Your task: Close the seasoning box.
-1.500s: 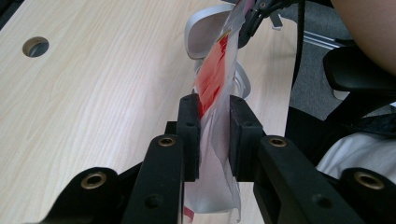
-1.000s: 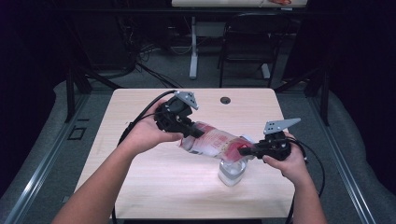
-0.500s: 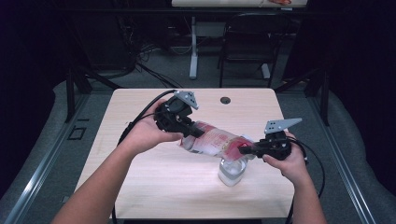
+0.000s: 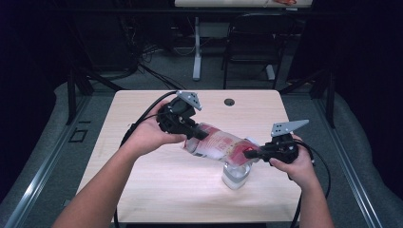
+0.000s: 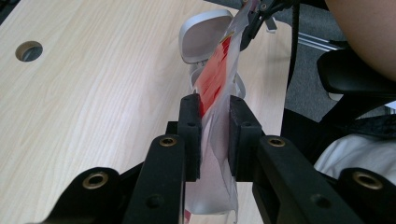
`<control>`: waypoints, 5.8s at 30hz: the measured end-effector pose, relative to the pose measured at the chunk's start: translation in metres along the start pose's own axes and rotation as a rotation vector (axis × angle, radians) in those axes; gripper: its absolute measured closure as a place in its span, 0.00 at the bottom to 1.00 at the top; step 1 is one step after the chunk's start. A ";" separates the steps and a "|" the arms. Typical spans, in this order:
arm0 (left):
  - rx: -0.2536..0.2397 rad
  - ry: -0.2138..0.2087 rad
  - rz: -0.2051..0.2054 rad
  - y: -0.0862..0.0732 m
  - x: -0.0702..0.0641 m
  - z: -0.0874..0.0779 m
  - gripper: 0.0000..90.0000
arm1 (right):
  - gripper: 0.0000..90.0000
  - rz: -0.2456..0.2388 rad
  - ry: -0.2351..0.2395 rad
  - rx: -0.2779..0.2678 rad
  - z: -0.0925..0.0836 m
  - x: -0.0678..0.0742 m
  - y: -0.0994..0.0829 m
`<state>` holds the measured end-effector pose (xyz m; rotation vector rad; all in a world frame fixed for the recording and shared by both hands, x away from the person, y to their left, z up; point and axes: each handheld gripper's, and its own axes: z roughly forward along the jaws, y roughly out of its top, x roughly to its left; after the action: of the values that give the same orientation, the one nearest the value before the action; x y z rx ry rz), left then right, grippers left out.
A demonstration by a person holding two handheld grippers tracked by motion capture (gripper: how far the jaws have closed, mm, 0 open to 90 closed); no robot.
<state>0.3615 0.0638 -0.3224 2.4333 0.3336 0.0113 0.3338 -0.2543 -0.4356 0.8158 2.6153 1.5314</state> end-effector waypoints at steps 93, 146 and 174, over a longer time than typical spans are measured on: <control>-0.061 -0.032 -0.076 -0.047 0.012 0.009 0.87 | 0.91 -0.009 -0.026 -0.060 0.006 0.004 0.004; -0.196 -0.051 -0.173 -0.116 0.024 0.025 0.76 | 1.00 -0.066 -0.004 -0.088 0.011 0.013 0.008; -0.250 -0.037 -0.189 -0.153 0.024 0.038 0.75 | 1.00 -0.089 -0.031 -0.086 0.024 0.028 0.020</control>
<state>0.3524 0.1598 -0.4500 2.1453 0.5125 -0.0701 0.3248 -0.2149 -0.4250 0.7011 2.5075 1.5824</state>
